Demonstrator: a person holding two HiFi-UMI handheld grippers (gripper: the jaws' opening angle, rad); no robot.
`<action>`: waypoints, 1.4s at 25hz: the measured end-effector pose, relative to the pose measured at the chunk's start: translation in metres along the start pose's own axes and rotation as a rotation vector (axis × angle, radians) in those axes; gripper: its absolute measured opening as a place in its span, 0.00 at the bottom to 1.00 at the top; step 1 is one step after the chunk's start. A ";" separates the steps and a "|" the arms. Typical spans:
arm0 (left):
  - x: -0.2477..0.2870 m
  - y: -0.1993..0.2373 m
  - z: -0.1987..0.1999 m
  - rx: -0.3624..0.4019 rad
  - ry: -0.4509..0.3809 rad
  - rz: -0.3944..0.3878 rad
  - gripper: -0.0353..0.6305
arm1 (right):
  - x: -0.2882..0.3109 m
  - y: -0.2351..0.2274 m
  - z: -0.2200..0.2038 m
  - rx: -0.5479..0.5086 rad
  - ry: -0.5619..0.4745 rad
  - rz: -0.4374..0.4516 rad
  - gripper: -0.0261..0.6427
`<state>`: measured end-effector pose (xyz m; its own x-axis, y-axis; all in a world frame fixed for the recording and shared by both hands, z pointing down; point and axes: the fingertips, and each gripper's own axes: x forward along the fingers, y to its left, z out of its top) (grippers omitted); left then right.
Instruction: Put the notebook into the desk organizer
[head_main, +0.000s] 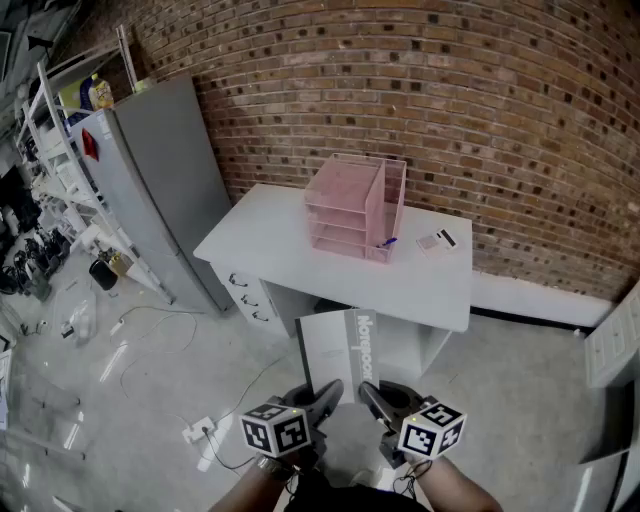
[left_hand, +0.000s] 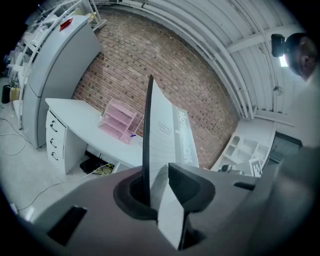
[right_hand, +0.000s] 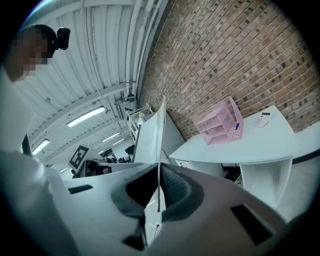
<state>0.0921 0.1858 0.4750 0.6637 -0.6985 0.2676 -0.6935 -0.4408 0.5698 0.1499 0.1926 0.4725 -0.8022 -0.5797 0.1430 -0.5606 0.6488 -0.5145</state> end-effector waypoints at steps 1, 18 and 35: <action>0.000 0.000 0.000 0.001 0.000 0.000 0.16 | 0.000 0.000 0.000 -0.001 0.000 0.000 0.06; -0.001 0.021 0.016 -0.010 0.001 -0.005 0.16 | 0.026 -0.003 0.005 0.048 -0.001 0.025 0.06; -0.009 0.109 0.066 -0.028 0.033 -0.067 0.15 | 0.126 -0.001 0.012 0.089 -0.017 -0.052 0.06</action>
<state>-0.0079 0.1063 0.4832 0.7175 -0.6486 0.2537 -0.6395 -0.4692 0.6090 0.0517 0.1127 0.4809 -0.7683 -0.6203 0.1581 -0.5806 0.5713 -0.5801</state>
